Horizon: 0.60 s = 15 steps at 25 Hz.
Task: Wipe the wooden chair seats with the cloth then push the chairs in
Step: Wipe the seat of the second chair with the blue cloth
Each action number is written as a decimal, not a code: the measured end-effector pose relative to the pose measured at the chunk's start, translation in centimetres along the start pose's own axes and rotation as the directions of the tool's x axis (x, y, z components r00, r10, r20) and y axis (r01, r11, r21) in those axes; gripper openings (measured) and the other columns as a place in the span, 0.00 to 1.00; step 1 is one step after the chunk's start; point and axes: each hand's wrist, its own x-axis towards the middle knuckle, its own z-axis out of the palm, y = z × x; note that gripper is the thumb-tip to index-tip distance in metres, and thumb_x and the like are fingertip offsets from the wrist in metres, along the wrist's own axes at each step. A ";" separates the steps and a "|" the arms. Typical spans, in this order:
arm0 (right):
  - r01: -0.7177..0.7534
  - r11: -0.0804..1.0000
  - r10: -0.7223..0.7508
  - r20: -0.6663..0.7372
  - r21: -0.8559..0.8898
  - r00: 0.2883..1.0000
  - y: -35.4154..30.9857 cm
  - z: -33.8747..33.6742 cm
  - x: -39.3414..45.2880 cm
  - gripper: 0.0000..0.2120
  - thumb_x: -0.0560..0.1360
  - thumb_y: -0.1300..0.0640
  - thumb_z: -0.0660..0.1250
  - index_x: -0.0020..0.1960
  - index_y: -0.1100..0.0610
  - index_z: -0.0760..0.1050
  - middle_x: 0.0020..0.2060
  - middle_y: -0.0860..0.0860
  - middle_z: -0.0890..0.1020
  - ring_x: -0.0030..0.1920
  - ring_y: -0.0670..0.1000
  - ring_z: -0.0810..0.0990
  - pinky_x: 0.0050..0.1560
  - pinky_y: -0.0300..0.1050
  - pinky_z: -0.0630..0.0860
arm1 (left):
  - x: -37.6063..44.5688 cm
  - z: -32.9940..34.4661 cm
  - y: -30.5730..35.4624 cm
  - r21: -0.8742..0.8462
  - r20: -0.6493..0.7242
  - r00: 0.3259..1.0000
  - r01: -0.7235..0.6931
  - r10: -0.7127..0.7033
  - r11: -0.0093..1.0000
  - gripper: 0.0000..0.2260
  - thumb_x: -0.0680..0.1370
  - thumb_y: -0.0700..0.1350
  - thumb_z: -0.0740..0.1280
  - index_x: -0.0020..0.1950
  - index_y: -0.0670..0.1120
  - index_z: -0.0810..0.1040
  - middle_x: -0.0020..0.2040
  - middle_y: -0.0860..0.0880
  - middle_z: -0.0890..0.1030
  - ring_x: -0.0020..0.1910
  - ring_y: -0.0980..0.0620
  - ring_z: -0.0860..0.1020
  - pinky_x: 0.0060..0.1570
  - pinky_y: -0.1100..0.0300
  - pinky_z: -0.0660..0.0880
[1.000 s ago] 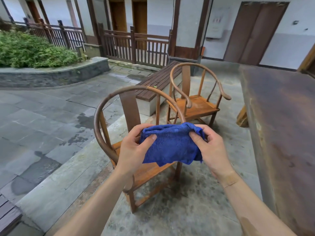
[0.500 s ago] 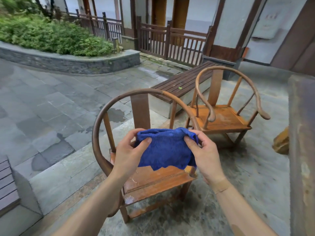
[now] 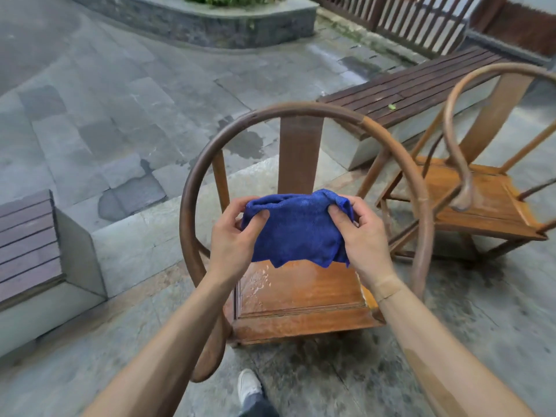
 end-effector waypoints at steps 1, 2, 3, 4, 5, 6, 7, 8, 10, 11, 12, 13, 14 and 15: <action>-0.033 0.999 0.033 0.026 -0.010 0.999 2.0 0.4 1.3 0.08 0.80 0.61 0.66 0.49 0.49 0.80 0.40 0.41 0.83 0.43 0.41 0.79 0.46 0.34 0.75 | 0.7 0.4 -2.2 0.024 -0.013 0.999 0.040 -0.039 0.999 0.10 0.81 0.40 0.67 0.51 0.56 0.79 0.46 0.60 0.83 0.47 0.60 0.80 0.48 0.65 0.75; -0.063 0.998 0.065 0.052 -0.031 0.997 4.3 0.7 2.3 0.07 0.80 0.60 0.66 0.49 0.49 0.80 0.40 0.40 0.83 0.43 0.41 0.80 0.46 0.34 0.75 | 1.1 0.8 -4.6 0.060 -0.021 0.997 0.077 -0.076 0.995 0.09 0.81 0.42 0.67 0.51 0.57 0.79 0.47 0.58 0.83 0.48 0.59 0.80 0.49 0.62 0.75; -0.100 0.993 0.104 0.069 -0.059 0.992 6.9 0.9 2.9 0.07 0.81 0.59 0.66 0.49 0.49 0.80 0.40 0.40 0.83 0.43 0.41 0.80 0.46 0.36 0.75 | 1.2 1.1 -7.3 0.101 -0.025 0.993 0.116 -0.114 0.988 0.07 0.81 0.45 0.66 0.52 0.58 0.79 0.47 0.57 0.83 0.49 0.57 0.80 0.50 0.60 0.75; -0.144 0.985 0.152 0.088 -0.091 0.985 10.1 1.2 3.4 0.07 0.81 0.58 0.66 0.49 0.48 0.80 0.40 0.41 0.83 0.43 0.42 0.79 0.47 0.38 0.76 | 0.9 1.5 -10.4 0.145 -0.039 0.986 0.166 -0.162 0.975 0.05 0.80 0.47 0.65 0.52 0.57 0.79 0.47 0.56 0.83 0.49 0.56 0.80 0.51 0.57 0.76; -0.188 0.974 0.201 0.105 -0.125 0.974 13.8 1.7 3.5 0.05 0.80 0.57 0.66 0.50 0.49 0.80 0.41 0.44 0.84 0.44 0.43 0.79 0.49 0.43 0.76 | 0.4 1.9 -13.9 0.171 -0.054 0.974 0.225 -0.219 0.959 0.05 0.79 0.49 0.64 0.53 0.57 0.79 0.47 0.55 0.83 0.49 0.56 0.81 0.51 0.56 0.76; -0.245 0.959 0.264 0.129 -0.144 0.956 18.2 2.1 3.1 0.04 0.80 0.57 0.67 0.51 0.51 0.81 0.44 0.47 0.85 0.46 0.45 0.80 0.52 0.47 0.76 | -0.7 2.3 -17.8 0.189 -0.073 0.957 0.290 -0.281 0.938 0.06 0.79 0.49 0.64 0.54 0.56 0.78 0.47 0.55 0.84 0.49 0.55 0.81 0.51 0.55 0.76; -0.297 0.942 0.320 0.153 -0.156 0.935 22.4 2.5 2.4 0.04 0.80 0.57 0.67 0.52 0.52 0.81 0.46 0.51 0.85 0.47 0.46 0.80 0.54 0.50 0.77 | -2.1 2.7 -21.4 0.191 -0.102 0.938 0.345 -0.331 0.919 0.06 0.79 0.48 0.65 0.54 0.55 0.78 0.46 0.55 0.84 0.49 0.55 0.81 0.52 0.56 0.76; -0.344 0.925 0.369 0.171 -0.161 0.913 26.5 2.9 1.4 0.04 0.79 0.57 0.67 0.52 0.53 0.81 0.47 0.53 0.85 0.47 0.47 0.80 0.54 0.51 0.76 | -3.7 3.1 -24.9 0.192 -0.135 0.915 0.402 -0.381 0.895 0.05 0.79 0.46 0.65 0.53 0.55 0.78 0.46 0.56 0.83 0.49 0.55 0.81 0.52 0.57 0.75; -0.439 0.880 0.468 0.181 -0.179 0.865 33.7 3.5 -1.1 0.04 0.79 0.60 0.67 0.50 0.53 0.80 0.46 0.54 0.85 0.46 0.46 0.79 0.51 0.48 0.75 | -7.4 3.9 -31.1 0.213 -0.181 0.857 0.514 -0.483 0.831 0.06 0.80 0.43 0.66 0.53 0.55 0.77 0.46 0.57 0.83 0.50 0.54 0.81 0.54 0.59 0.74; -0.482 0.854 0.515 0.190 -0.196 0.836 37.5 3.8 -2.2 0.05 0.79 0.61 0.67 0.49 0.52 0.80 0.45 0.53 0.84 0.45 0.46 0.78 0.50 0.47 0.75 | -9.1 4.4 -34.3 0.226 -0.195 0.826 0.563 -0.529 0.795 0.06 0.80 0.45 0.66 0.53 0.56 0.76 0.47 0.59 0.82 0.52 0.53 0.81 0.54 0.60 0.74; -0.518 0.829 0.555 0.196 -0.211 0.808 40.3 4.1 -3.1 0.05 0.79 0.60 0.68 0.48 0.51 0.79 0.45 0.52 0.84 0.45 0.46 0.79 0.51 0.46 0.75 | -10.3 4.7 -36.7 0.237 -0.200 0.798 0.602 -0.569 0.762 0.05 0.78 0.48 0.65 0.52 0.57 0.76 0.47 0.59 0.82 0.52 0.51 0.81 0.54 0.59 0.74; -0.543 0.807 0.586 0.194 -0.233 0.787 42.5 4.4 -3.8 0.04 0.78 0.57 0.69 0.47 0.48 0.79 0.45 0.50 0.85 0.45 0.46 0.79 0.52 0.48 0.76 | -10.9 4.9 -38.5 0.260 -0.203 0.775 0.632 -0.598 0.730 0.06 0.77 0.51 0.64 0.52 0.57 0.76 0.46 0.57 0.82 0.53 0.49 0.81 0.53 0.57 0.74; -0.553 0.788 0.606 0.185 -0.271 0.774 44.7 4.8 -4.1 0.02 0.76 0.53 0.69 0.47 0.47 0.79 0.45 0.48 0.85 0.46 0.47 0.80 0.53 0.50 0.77 | -11.2 5.2 -40.5 0.286 -0.214 0.751 0.660 -0.625 0.695 0.08 0.76 0.52 0.62 0.52 0.55 0.76 0.46 0.54 0.83 0.53 0.46 0.81 0.53 0.54 0.75; -0.549 0.780 0.611 0.181 -0.299 0.770 46.3 5.3 -3.9 0.02 0.76 0.52 0.69 0.48 0.46 0.79 0.45 0.47 0.85 0.46 0.48 0.81 0.54 0.51 0.76 | -11.0 5.4 -42.1 0.309 -0.232 0.747 0.664 -0.623 0.681 0.10 0.75 0.53 0.61 0.53 0.53 0.77 0.47 0.51 0.83 0.53 0.45 0.81 0.54 0.52 0.75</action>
